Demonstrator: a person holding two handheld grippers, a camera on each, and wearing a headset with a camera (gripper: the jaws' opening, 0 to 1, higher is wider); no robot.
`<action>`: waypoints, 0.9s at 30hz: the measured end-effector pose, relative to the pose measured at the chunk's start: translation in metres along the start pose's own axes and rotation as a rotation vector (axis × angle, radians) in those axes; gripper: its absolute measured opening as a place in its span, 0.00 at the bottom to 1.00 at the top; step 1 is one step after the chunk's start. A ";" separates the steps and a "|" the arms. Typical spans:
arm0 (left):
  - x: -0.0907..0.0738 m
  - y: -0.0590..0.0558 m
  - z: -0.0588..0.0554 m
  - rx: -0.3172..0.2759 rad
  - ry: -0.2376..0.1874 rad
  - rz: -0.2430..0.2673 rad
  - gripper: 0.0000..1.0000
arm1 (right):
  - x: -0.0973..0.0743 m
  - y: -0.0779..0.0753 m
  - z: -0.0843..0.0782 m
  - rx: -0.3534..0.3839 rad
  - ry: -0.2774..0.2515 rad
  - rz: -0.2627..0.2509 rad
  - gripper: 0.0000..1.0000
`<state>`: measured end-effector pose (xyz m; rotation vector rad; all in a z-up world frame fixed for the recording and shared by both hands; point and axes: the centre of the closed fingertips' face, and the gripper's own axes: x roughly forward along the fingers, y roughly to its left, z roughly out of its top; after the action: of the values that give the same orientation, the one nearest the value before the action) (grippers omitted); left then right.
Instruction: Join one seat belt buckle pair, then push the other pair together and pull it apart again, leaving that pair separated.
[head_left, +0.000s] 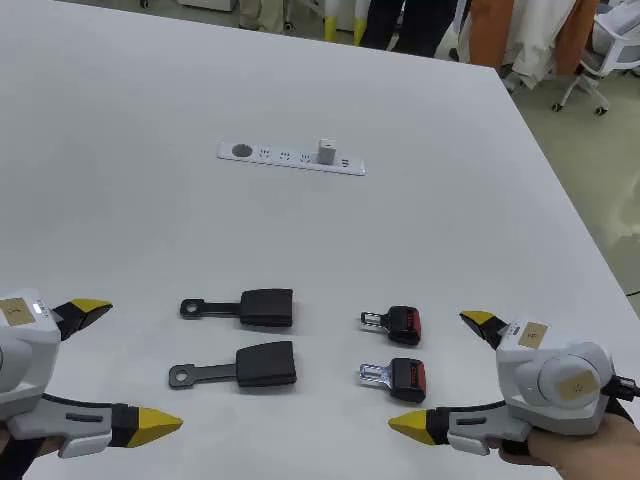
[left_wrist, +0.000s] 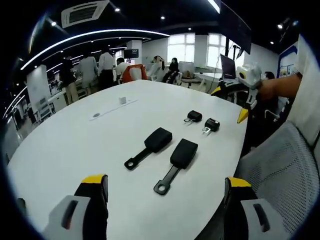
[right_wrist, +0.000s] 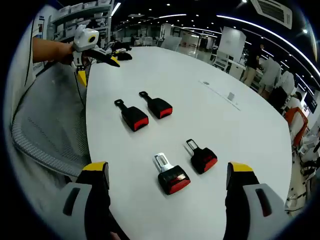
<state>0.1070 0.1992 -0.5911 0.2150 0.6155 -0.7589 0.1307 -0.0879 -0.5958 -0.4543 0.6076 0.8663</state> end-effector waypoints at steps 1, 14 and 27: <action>0.000 0.000 0.000 0.000 -0.001 0.000 1.00 | 0.000 0.000 0.000 0.000 0.001 0.001 1.00; -0.002 0.001 -0.006 -0.014 0.005 0.011 1.00 | 0.001 0.005 0.001 0.000 0.000 0.016 1.00; -0.001 -0.002 -0.007 -0.019 0.007 0.008 1.00 | 0.002 0.004 0.001 -0.004 0.011 0.021 0.99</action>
<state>0.1021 0.2013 -0.5959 0.2028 0.6280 -0.7449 0.1285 -0.0841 -0.5970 -0.4572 0.6216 0.8860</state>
